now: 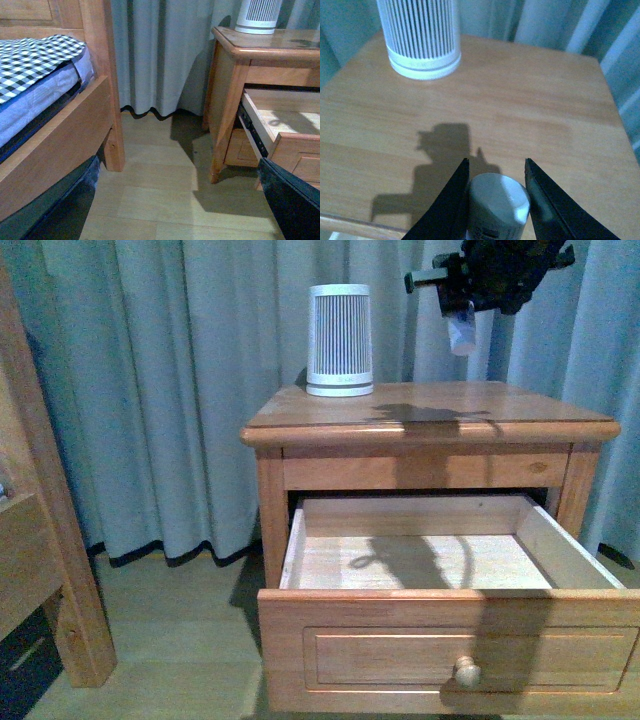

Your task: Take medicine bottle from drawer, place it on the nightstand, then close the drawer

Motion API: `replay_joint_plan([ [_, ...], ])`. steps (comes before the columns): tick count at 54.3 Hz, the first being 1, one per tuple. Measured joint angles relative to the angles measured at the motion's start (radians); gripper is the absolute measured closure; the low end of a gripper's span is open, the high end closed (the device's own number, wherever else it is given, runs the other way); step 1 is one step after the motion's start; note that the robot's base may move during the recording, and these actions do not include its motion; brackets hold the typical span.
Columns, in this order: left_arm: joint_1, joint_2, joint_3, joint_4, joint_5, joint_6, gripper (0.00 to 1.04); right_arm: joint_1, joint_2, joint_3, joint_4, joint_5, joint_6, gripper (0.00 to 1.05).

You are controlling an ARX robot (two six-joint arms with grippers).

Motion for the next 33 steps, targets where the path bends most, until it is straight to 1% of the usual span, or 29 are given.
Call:
replay_joint_plan([
  [5, 0.0, 0.0, 0.0, 0.0, 0.0, 0.0, 0.07, 0.009, 0.0, 0.001, 0.048, 0.004, -0.024, 0.75],
  [7, 0.0, 0.0, 0.0, 0.0, 0.0, 0.0, 0.07, 0.01, 0.003, -0.01, 0.123, 0.014, -0.067, 0.75],
  [11, 0.0, 0.0, 0.0, 0.0, 0.0, 0.0, 0.07, 0.006, -0.043, -0.156, 0.374, 0.025, -0.15, 0.75],
  [12, 0.0, 0.0, 0.0, 0.0, 0.0, 0.0, 0.07, 0.005, -0.051, -0.179, 0.404, 0.027, -0.166, 0.75],
  [13, 0.0, 0.0, 0.0, 0.0, 0.0, 0.0, 0.07, 0.003, -0.073, -0.245, 0.492, 0.029, -0.198, 0.75],
  [14, 0.0, 0.0, 0.0, 0.0, 0.0, 0.0, 0.07, 0.001, -0.086, -0.288, 0.547, 0.029, -0.217, 0.75],
  [15, 0.0, 0.0, 0.0, 0.0, 0.0, 0.0, 0.07, 0.0, -0.091, -0.307, 0.571, 0.029, -0.225, 0.75],
  [16, 0.0, 0.0, 0.0, 0.0, 0.0, 0.0, 0.07, -0.002, -0.105, -0.362, 0.64, 0.033, -0.249, 0.75],
  [24, 0.0, 0.0, 0.0, 0.0, 0.0, 0.0, 0.07, -0.013, -0.124, -0.546, 0.824, 0.037, -0.295, 0.76],
  [33, 0.0, 0.0, 0.0, 0.0, 0.0, 0.0, 0.07, -0.017, -0.123, -0.674, 0.935, 0.031, -0.301, 0.76],
])
